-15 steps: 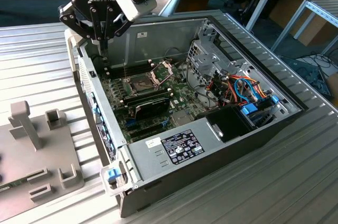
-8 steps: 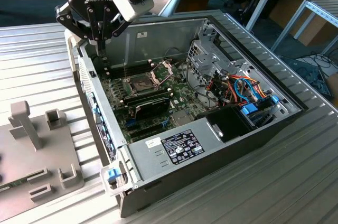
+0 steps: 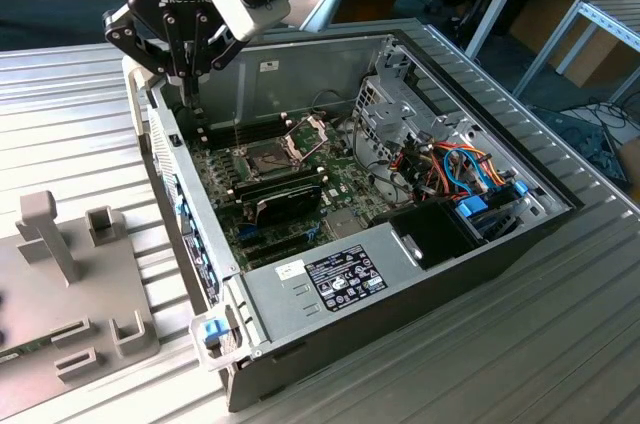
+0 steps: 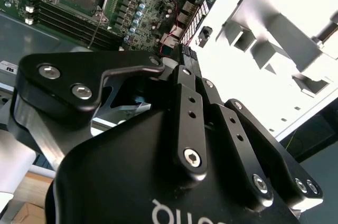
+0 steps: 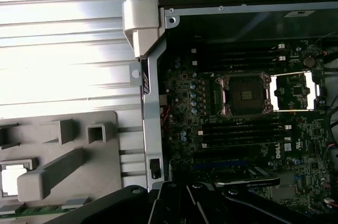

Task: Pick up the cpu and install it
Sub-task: 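Reach for the cpu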

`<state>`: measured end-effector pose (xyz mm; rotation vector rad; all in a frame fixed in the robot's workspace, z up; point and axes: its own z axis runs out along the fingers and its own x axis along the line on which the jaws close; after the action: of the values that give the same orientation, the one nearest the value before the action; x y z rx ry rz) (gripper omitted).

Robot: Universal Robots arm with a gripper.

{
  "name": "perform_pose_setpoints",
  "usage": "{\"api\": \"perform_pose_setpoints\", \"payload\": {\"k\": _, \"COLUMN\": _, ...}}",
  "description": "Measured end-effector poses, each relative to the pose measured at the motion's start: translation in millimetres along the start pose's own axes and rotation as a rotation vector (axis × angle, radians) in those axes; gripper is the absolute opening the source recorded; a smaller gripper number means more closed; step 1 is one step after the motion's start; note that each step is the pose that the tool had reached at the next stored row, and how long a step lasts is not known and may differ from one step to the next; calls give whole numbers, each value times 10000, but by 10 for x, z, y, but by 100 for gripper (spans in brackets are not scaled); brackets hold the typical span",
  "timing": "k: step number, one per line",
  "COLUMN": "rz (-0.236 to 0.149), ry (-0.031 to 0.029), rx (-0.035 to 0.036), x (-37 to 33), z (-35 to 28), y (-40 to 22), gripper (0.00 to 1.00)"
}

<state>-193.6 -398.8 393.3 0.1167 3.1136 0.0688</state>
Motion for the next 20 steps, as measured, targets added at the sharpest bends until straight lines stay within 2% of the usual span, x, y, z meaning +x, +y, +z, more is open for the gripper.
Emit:
{"api": "perform_pose_setpoints", "payload": {"k": 12, "rz": 0, "ry": 0, "rx": 0, "x": 21, "z": -1, "y": -2, "gripper": 11}}
{"api": "perform_pose_setpoints", "payload": {"k": 20, "rz": -1, "ry": 0, "rx": 0, "x": 101, "z": -3, "y": -8, "gripper": 11}}
